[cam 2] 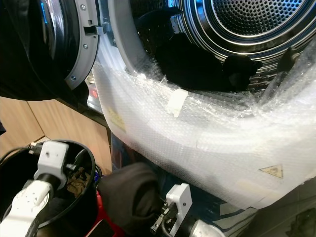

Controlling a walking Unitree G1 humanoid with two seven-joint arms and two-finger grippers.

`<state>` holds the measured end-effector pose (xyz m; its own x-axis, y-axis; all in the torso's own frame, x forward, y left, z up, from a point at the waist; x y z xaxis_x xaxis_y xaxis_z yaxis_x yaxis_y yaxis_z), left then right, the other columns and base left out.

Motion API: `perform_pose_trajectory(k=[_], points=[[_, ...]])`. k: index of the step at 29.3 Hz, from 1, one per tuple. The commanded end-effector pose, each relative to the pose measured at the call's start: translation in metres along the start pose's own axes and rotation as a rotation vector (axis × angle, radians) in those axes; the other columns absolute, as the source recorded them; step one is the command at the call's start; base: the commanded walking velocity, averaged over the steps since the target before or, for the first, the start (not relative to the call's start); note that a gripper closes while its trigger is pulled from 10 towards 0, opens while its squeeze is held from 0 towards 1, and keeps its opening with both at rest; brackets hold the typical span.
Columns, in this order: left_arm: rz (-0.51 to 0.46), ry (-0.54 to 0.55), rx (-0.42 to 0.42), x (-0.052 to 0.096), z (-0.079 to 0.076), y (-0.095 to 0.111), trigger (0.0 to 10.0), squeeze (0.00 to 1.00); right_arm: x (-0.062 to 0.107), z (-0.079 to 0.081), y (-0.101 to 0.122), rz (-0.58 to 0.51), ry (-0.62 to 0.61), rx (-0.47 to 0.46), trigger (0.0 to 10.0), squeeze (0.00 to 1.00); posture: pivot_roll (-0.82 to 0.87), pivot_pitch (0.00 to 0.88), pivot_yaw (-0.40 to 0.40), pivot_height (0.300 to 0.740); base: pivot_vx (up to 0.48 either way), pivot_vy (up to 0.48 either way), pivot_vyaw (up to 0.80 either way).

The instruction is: Clothes washing

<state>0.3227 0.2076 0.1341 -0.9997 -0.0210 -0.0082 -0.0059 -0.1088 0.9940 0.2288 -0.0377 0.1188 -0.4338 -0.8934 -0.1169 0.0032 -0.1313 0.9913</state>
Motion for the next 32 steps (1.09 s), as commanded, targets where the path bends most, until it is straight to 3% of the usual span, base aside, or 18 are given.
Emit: perform_pose_trajectory(k=[1,6,11,15,19,23,27,32], points=[[-0.084,-0.018,-0.029,-0.003,-0.010,0.015,10.0,0.00,-0.008,0.014,0.035,-0.120,0.097,-0.004,0.0,0.00,0.13,0.009,-0.073,0.740,0.000,0.000,0.00],[-0.127,0.025,-0.023,-0.005,-0.009,0.016,10.0,0.00,-0.015,0.006,0.080,-0.239,0.116,0.036,0.0,0.00,0.12,0.000,-0.074,0.740,0.000,0.000,0.00],[-0.231,0.105,-0.016,0.002,0.005,0.033,10.0,0.00,-0.014,0.011,0.088,-0.240,0.153,0.020,0.0,0.00,0.14,0.014,-0.084,0.740,0.000,0.000,0.00],[-0.194,0.259,0.023,0.009,0.041,0.021,10.0,0.00,-0.016,0.007,0.092,-0.239,0.131,0.031,0.0,0.00,0.14,0.023,-0.082,0.740,0.000,0.000,0.00],[-0.184,0.272,0.005,0.017,0.049,0.014,10.0,0.00,-0.016,-0.001,0.101,-0.258,0.098,0.049,0.0,0.00,0.13,0.017,-0.074,0.740,0.000,0.000,0.00],[-0.121,0.355,0.018,0.034,0.065,-0.008,10.0,0.00,-0.022,-0.008,0.120,-0.326,0.093,0.060,0.0,0.00,0.14,0.002,-0.075,0.740,0.000,0.000,0.00],[-0.129,0.364,0.030,0.028,0.064,-0.009,10.0,0.00,-0.028,-0.018,0.145,-0.427,0.094,0.048,0.0,0.00,0.15,0.000,-0.073,0.740,0.000,0.000,0.00],[-0.158,0.303,0.041,0.015,0.046,0.001,10.0,0.00,-0.040,-0.018,0.190,-0.541,0.188,0.101,0.0,0.00,0.15,0.000,-0.064,0.740,0.000,0.000,0.00]])
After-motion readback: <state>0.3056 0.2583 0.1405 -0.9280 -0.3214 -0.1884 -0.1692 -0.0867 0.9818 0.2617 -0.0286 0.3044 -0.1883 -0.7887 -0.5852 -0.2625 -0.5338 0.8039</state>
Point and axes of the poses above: a point about 5 cm out from each wrist's last joint towards the gripper, its own x axis pointing back from the gripper into the wrist, its own y axis along the axis of the wrist's last joint, z = x × y, the point moved 6 cm from there along -x, pointing out of the wrist towards the gripper, and after that the axes turned 11 degrees about x, right-handed, at the moved point
